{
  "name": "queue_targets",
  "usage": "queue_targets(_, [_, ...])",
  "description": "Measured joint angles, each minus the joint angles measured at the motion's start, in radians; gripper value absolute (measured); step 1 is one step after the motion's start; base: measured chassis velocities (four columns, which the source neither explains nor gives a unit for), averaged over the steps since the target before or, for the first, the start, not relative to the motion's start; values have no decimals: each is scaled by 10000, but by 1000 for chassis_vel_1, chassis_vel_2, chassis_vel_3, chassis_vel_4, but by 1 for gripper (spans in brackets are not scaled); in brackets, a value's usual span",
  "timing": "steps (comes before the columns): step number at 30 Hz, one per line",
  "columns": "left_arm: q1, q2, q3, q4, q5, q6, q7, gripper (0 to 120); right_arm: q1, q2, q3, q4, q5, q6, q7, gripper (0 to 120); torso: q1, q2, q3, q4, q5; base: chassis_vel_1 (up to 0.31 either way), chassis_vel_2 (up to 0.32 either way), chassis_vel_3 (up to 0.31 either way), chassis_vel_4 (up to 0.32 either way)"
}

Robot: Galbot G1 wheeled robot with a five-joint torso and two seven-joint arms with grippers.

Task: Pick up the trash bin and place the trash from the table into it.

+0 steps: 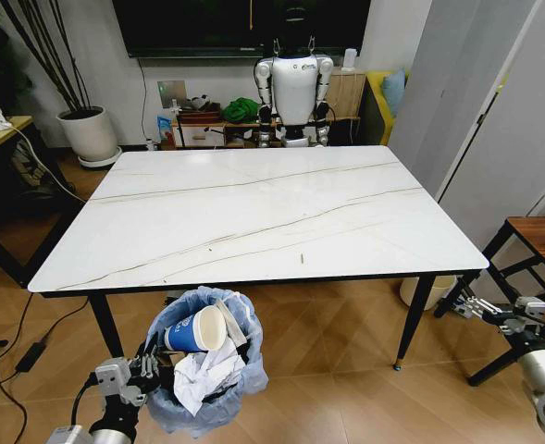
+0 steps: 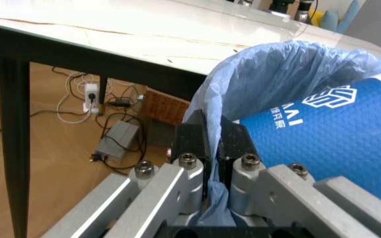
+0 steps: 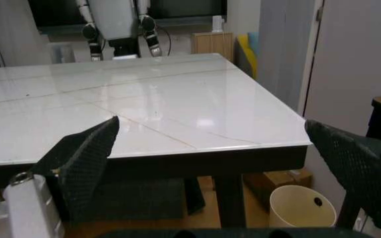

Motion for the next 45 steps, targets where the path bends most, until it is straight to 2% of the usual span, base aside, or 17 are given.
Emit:
queue_targets(13, [-187, 195, -21, 191, -171, 167, -70, 0, 1, 0, 0, 2, 0, 0, 6, 100, -7, -17, -7, 0, 0, 0, 0, 0, 0])
queue_targets(28, [-292, 240, -11, 357, -279, 256, -101, 0, 1, 0, -1, 2, 1, -1, 10, 100, -418, -934, -512, 0, 0, 0, 0, 0, 0])
queue_targets(45, [-392, 175, 90, 434, -315, 351, -193, 0, 1, -1, -1, 2, 0, -1, 10, 100, -786, -1758, -969, 0, 0, 0, 0, 0, 0])
